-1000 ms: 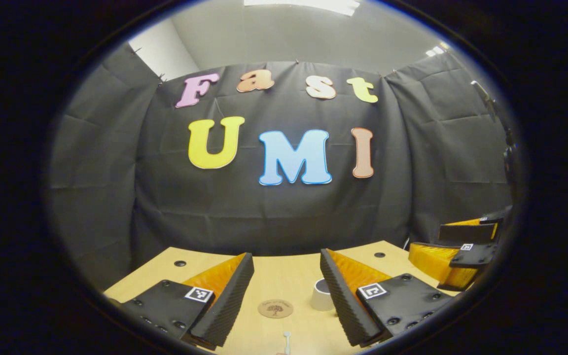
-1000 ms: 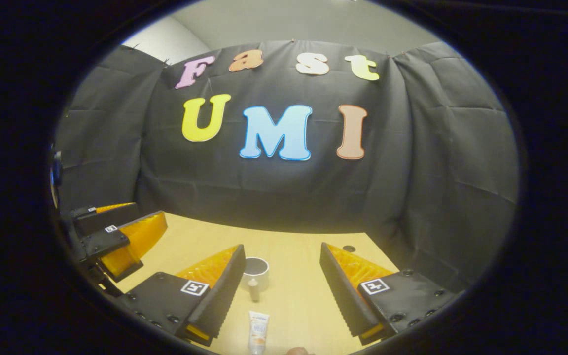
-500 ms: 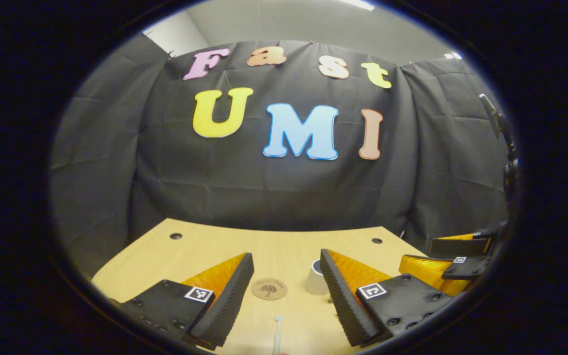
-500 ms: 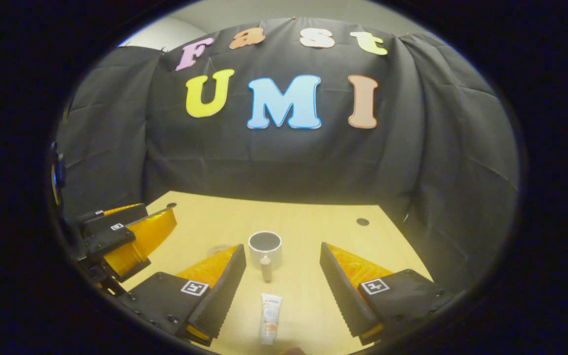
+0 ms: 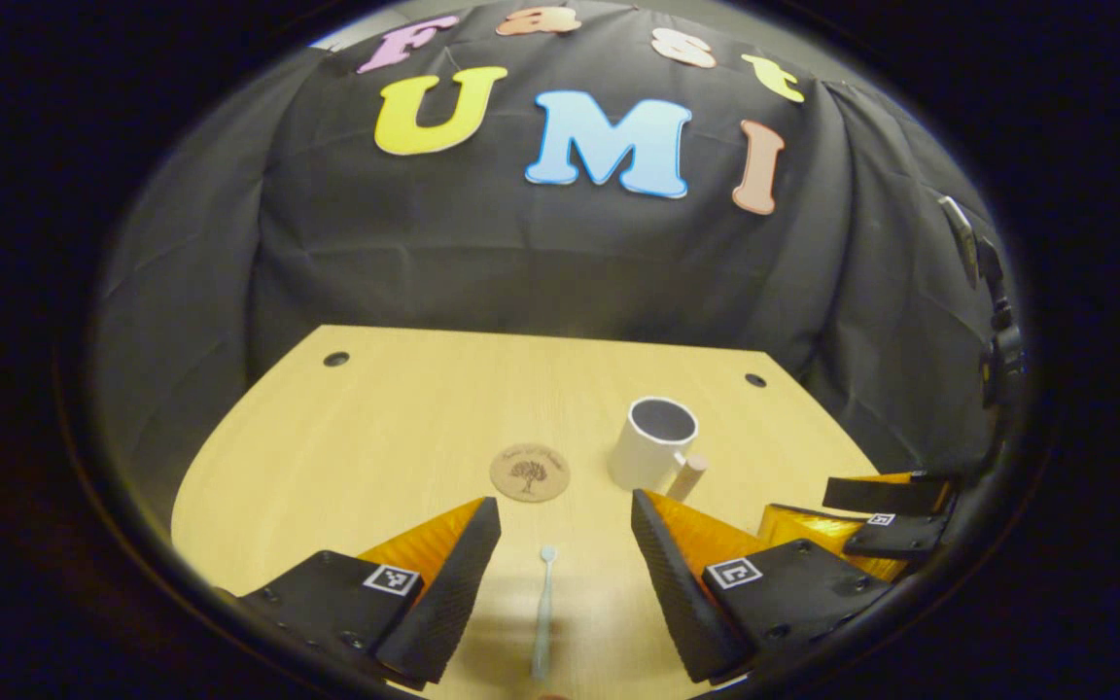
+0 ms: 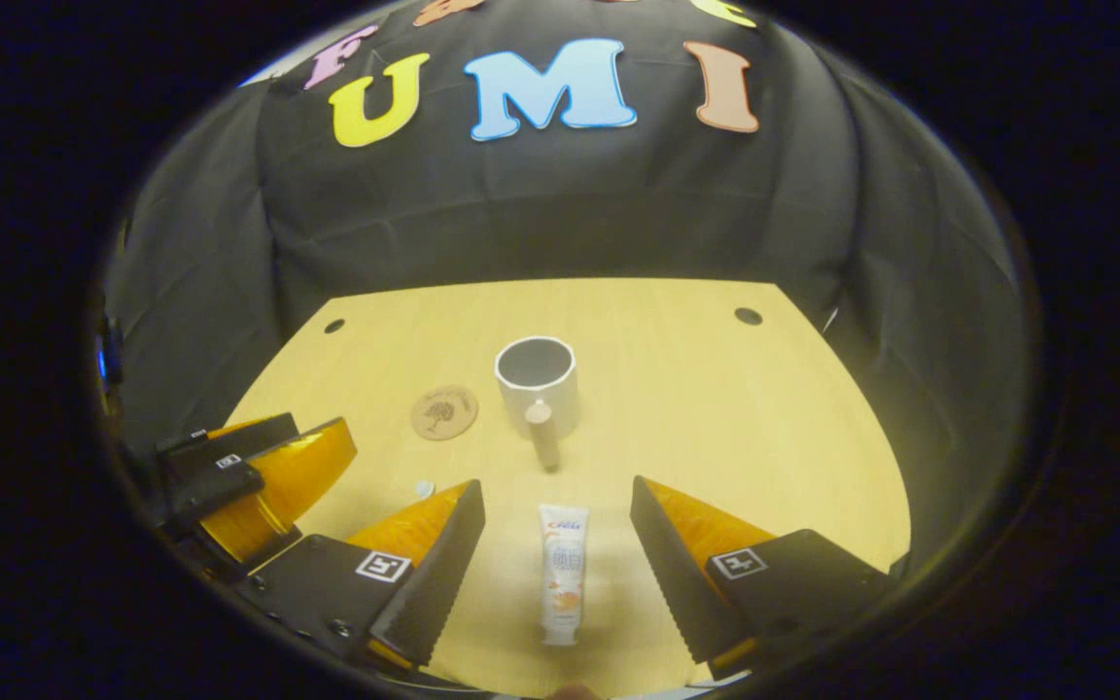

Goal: Put the toothbrush and toothpaste on the desktop into the cup, then pick up the cup and place it on the coaster on the desktop.

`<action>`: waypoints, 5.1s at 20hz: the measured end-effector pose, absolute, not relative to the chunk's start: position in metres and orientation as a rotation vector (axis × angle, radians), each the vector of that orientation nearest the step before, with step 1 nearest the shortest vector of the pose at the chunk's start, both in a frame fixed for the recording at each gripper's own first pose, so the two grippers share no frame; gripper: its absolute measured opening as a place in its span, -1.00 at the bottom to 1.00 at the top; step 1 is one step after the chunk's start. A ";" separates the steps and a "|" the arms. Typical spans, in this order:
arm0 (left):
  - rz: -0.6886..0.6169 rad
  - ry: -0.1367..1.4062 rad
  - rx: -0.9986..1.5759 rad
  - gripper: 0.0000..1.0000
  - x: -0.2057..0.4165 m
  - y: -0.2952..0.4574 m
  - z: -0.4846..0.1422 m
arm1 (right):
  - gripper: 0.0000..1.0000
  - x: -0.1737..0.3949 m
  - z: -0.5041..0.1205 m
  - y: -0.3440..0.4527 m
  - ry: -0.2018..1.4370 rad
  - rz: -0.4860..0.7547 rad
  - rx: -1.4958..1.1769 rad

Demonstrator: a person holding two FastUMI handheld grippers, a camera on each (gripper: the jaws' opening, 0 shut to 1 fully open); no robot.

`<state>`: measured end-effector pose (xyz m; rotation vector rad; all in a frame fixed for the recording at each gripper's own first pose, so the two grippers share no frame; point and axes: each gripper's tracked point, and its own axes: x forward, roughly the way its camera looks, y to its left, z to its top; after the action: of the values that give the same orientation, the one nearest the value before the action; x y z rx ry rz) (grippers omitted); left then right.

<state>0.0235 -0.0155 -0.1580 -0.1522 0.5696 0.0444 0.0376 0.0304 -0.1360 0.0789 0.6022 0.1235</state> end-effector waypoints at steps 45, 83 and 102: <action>0.024 1.360 -0.111 -0.68 -0.034 -0.040 -0.327 | -0.26 0.034 -0.264 0.035 1.176 0.145 0.073; -0.063 0.394 -0.205 -0.79 0.042 0.008 -0.156 | -0.40 0.100 -0.023 0.068 0.021 0.197 0.015; -0.078 0.049 -0.209 -0.80 0.090 0.007 -0.073 | -0.29 0.212 -0.075 0.049 0.158 0.141 -0.032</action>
<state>0.0898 0.0067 -0.0729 -0.2089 0.0489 -0.0776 0.2124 0.0491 -0.0748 -0.0320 0.1580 0.1406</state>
